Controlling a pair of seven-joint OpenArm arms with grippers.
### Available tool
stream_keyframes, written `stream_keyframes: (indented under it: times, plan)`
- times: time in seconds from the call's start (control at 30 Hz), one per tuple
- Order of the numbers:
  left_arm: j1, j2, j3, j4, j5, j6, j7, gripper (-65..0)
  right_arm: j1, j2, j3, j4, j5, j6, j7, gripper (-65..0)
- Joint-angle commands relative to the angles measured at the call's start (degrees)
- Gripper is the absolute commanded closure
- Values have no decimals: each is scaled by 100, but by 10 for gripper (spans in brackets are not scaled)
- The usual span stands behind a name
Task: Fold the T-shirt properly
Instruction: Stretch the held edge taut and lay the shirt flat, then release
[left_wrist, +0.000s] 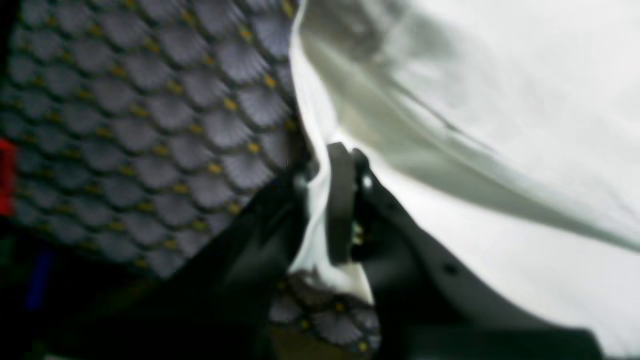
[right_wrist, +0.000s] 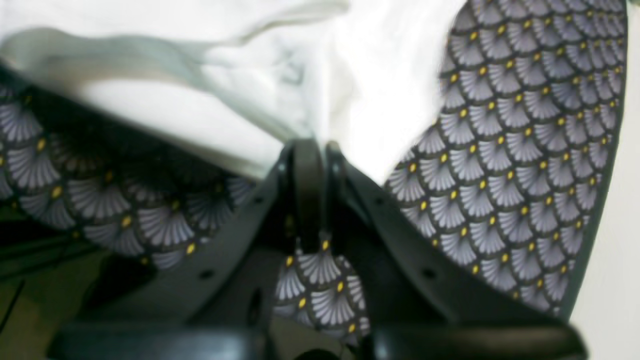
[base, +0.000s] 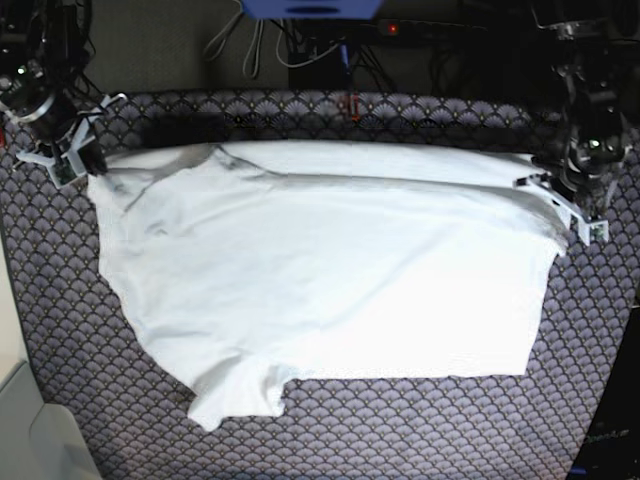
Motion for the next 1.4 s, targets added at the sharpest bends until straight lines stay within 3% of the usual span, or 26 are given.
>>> stream_keyframes:
  times: [0.0,0.13,0.3,0.4,0.53,0.6,1.23,1.37]
  plan:
    - [-57,-153,-72,135,103,66,-11,-4,-10,160,80,109,32,-69,82,0]
    - [-57,-364,-54,100,103,57,15,-4,-1,213,265,100,41,-69,82,0]
    - [-48,-355,-37,73,103,57,33,-4,26,221,326,91,41,-69,82,0]
    - [-57,-364,-28,64,103,49,358,-4,34,274,326,127,41,-69,82,0]
    - [-92,-390,51,100,156,-496,630,-4,184,336,335,118,41,-69,82,0]
    - [-101,-390,51,126,156,-576,692,-4,237,336,449,118,32,-69,82,0]
    - [-48,-478,-160,108,147,-611,657,-4,-106,380,537,91,41,-69,82,0]
    - [-13,-478,-124,64,156,-611,674,-4,-133,221,572,91,41,-69,100,0]
